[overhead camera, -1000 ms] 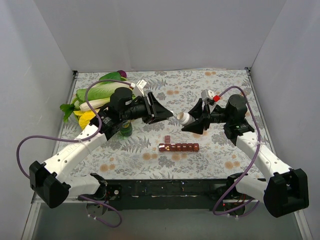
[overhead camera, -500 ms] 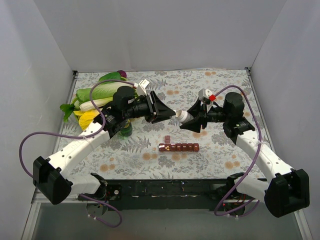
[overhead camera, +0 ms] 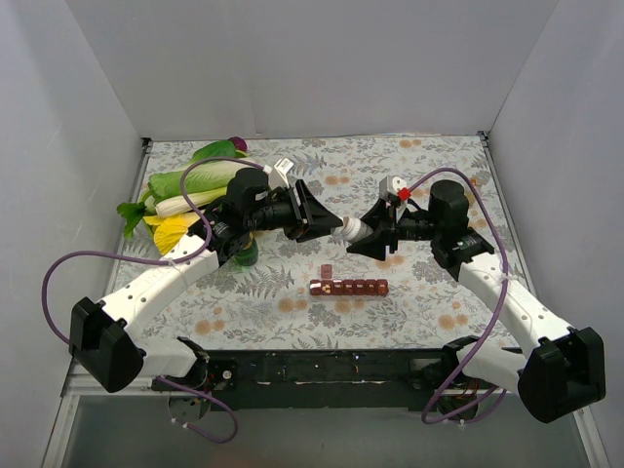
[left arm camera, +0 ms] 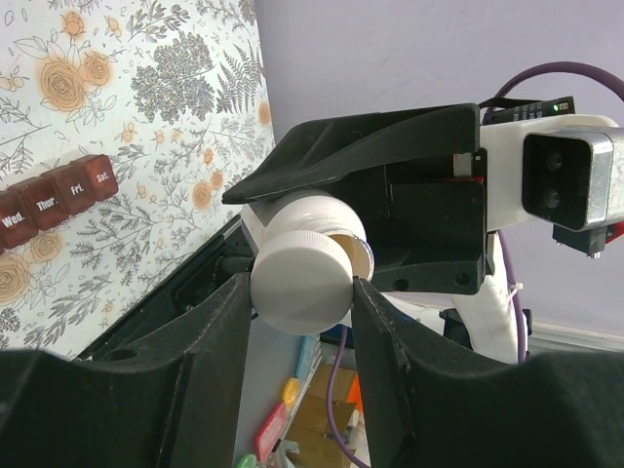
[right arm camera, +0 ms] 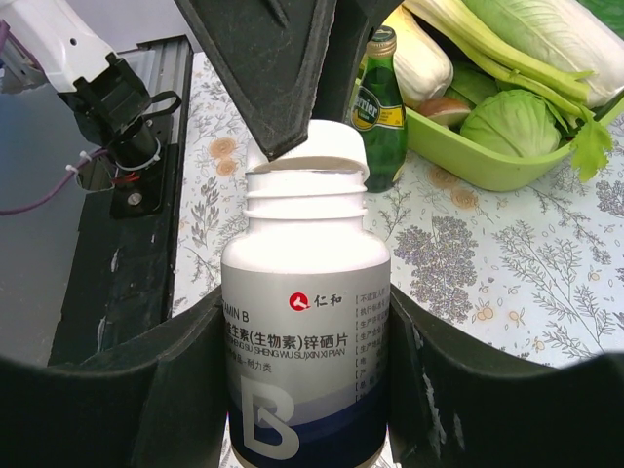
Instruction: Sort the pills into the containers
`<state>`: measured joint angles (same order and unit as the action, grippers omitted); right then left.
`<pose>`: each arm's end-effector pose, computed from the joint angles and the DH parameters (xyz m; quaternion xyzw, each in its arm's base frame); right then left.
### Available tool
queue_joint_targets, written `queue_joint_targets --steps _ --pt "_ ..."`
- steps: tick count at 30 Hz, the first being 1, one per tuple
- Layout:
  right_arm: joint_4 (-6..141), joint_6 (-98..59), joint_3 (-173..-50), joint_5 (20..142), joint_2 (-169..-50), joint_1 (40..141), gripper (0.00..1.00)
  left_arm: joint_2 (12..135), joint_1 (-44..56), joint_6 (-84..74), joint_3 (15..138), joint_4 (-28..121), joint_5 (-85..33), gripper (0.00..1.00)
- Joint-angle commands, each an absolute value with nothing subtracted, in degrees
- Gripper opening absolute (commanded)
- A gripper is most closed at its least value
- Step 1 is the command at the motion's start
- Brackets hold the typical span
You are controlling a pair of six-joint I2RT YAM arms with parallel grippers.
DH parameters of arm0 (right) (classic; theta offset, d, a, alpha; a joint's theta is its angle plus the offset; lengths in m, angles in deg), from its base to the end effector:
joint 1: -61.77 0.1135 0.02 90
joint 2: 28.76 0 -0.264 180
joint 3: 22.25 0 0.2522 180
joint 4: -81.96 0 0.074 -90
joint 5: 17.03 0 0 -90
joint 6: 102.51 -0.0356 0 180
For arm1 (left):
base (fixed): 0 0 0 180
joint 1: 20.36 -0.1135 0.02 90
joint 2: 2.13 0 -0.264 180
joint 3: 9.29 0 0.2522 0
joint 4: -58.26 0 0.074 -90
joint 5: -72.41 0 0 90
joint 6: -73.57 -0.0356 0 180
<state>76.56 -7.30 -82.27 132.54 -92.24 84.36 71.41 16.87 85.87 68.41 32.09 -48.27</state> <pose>0.2142 0.1224 0.3203 -0.4720 0.5623 0.4583 0.5010 0.2229 -0.1922 0.3458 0.3053 -0.7536 0.5818 0.0193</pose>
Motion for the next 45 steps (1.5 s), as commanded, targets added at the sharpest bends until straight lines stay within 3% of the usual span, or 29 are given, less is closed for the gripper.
queue_joint_targets --steps 1,12,45 --pt "76.02 -5.13 -85.49 131.16 -92.3 85.23 0.04 70.64 16.73 86.4 70.65 32.46 -48.44 0.24" --pt "72.42 -1.1 -86.28 128.18 -92.21 87.08 0.04 71.61 16.64 86.41 71.17 32.46 -49.68 0.24" --pt "63.19 8.23 -89.27 118.15 -92.48 92.0 0.04 78.64 16.73 73.22 82.69 12.77 -48.1 0.19"
